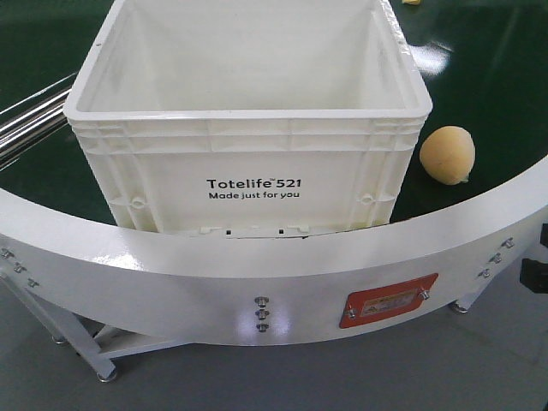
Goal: Place moving items into box and shelve
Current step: 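Move the right gripper toward the yellow plush toy beside the tote, then grasp the yellow plush toy with the right gripper and lift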
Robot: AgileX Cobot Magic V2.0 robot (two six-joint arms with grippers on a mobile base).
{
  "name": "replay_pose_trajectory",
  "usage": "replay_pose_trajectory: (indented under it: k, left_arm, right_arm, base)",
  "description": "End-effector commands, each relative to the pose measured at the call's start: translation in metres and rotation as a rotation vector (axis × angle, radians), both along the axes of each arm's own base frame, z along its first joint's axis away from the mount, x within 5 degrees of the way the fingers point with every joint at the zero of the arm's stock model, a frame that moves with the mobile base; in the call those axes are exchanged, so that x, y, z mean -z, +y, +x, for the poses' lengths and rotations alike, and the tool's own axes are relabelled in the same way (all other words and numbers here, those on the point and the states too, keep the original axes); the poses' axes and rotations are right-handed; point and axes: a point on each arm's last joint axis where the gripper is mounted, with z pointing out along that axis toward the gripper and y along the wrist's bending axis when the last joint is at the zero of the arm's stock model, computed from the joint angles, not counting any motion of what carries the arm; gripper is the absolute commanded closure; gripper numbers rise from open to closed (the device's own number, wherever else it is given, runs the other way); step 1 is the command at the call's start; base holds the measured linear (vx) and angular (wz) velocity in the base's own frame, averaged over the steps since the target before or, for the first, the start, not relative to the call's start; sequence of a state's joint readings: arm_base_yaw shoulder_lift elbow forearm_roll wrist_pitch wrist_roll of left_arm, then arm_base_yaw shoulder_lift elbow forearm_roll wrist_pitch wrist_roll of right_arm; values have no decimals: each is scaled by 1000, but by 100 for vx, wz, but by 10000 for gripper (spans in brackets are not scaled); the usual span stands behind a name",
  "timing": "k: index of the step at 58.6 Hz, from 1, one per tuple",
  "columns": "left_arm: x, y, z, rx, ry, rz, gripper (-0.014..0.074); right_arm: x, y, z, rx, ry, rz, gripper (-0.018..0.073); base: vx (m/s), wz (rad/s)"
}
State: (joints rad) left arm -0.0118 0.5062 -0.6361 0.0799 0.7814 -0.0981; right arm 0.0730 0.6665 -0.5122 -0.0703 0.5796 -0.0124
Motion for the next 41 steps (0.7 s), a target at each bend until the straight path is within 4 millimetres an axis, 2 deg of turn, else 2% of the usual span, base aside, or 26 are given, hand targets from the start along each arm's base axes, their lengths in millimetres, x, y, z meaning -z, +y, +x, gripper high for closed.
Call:
replay_pose_trajectory:
  k: [1,12,19,26,35,41]
  left_arm:
    - [-14,-1,6,6,-80,-14,505]
    - [-13,-1,8,6,-70,-14,186]
    - [-13,-1,8,6,-70,-14,41]
    - [-12,-1,7,5,-62,-14,-12]
    - [-12,-1,7,4,-52,-14,0]
    - [-10,-1,6,3,-39,-13,15]
  right_arm:
    - [-10,1,15,-8,-58,-12,452]
    - [-12,2,35,-9,-26,-12,140]
    - [-17,3,51,3,-8,-5,-41]
    - [-21,3,71,29,22,1,-134]
    - [-23,5,106,49,82,12,-143]
    - [-23,-6,136,114,139,60,-141]
  base:
    - [0,0]
    - [0,0]
    - [0,0]
    - [0,0]
    - [0,0]
    - [0,0]
